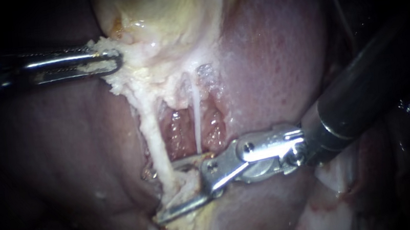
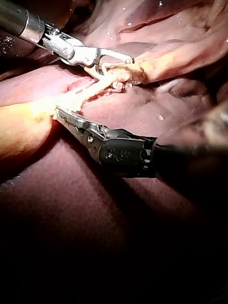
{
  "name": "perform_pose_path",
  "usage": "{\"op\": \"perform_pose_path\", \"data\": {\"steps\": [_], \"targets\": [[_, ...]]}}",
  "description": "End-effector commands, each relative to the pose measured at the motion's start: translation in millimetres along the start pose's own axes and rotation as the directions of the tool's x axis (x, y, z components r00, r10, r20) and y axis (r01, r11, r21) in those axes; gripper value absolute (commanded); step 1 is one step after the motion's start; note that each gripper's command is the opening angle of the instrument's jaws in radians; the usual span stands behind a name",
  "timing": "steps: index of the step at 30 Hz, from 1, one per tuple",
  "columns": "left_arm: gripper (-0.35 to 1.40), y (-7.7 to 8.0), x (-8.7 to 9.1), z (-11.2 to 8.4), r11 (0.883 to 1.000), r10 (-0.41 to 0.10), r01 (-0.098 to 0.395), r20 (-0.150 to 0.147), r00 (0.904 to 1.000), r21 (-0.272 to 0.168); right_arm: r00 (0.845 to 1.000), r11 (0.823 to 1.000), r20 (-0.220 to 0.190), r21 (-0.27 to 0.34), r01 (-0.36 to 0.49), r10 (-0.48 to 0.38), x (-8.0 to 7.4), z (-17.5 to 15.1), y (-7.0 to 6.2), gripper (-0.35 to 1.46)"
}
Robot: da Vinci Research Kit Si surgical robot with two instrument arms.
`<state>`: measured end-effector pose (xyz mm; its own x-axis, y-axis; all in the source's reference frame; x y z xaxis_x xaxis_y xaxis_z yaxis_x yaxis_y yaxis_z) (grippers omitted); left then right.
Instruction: Clipping first clip left tube
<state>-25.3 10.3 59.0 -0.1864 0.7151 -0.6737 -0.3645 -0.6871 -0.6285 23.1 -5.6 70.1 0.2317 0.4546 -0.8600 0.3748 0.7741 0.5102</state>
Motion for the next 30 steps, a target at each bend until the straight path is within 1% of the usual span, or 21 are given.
{"op": "perform_pose_path", "data": {"steps": [1,5,10,14,17,19,21,26,30], "targets": [[-0.35,0.0,0.0,0.0,1.0,0.0,0.0,0.0,1.0,0.002,1.0,1.0,-0.001,0.002,-0.003,0.003,-0.1,0.2,0.0,0.45],[-0.35,0.0,-0.1,0.1,1.0,0.0,0.0,0.0,1.0,0.002,1.0,1.0,-0.001,0.002,-0.012,0.012,-0.6,0.9,0.0,0.45],[-0.35,0.0,-0.1,0.2,1.0,0.0,0.0,0.0,1.0,0.002,1.0,1.0,-0.016,0.002,-0.018,0.018,-0.5,1.0,0.2,0.45],[-0.35,0.0,0.0,0.3,1.0,0.0,0.0,0.0,1.0,0.003,0.998,0.999,-0.055,0.005,-0.035,0.035,-0.2,1.2,0.3,0.45],[-0.35,0.0,0.0,0.3,1.0,0.0,0.0,0.0,1.0,0.003,0.993,0.997,-0.095,0.012,-0.071,0.072,0.5,1.3,0.4,0.45],[-0.35,0.0,0.0,0.3,1.0,0.0,0.0,0.0,1.0,0.003,0.989,0.996,-0.112,0.017,-0.091,0.092,1.2,1.2,0.2,0.45],[-0.35,0.0,0.0,0.3,1.0,0.0,0.0,0.0,1.0,0.003,0.987,0.994,-0.113,0.021,-0.111,0.112,1.8,1.1,0.0,0.44],[-0.35,-0.1,-0.1,0.2,1.0,0.0,0.0,0.0,1.0,0.002,0.982,0.988,-0.109,0.042,-0.15,0.153,2.5,0.6,-1.8,0.41],[-0.35,-0.2,-0.1,0.1,1.0,0.0,0.0,0.0,1.0,0.002,0.98,0.984,-0.103,0.069,-0.163,0.169,3.0,0.7,-2.8,0.39]]}}
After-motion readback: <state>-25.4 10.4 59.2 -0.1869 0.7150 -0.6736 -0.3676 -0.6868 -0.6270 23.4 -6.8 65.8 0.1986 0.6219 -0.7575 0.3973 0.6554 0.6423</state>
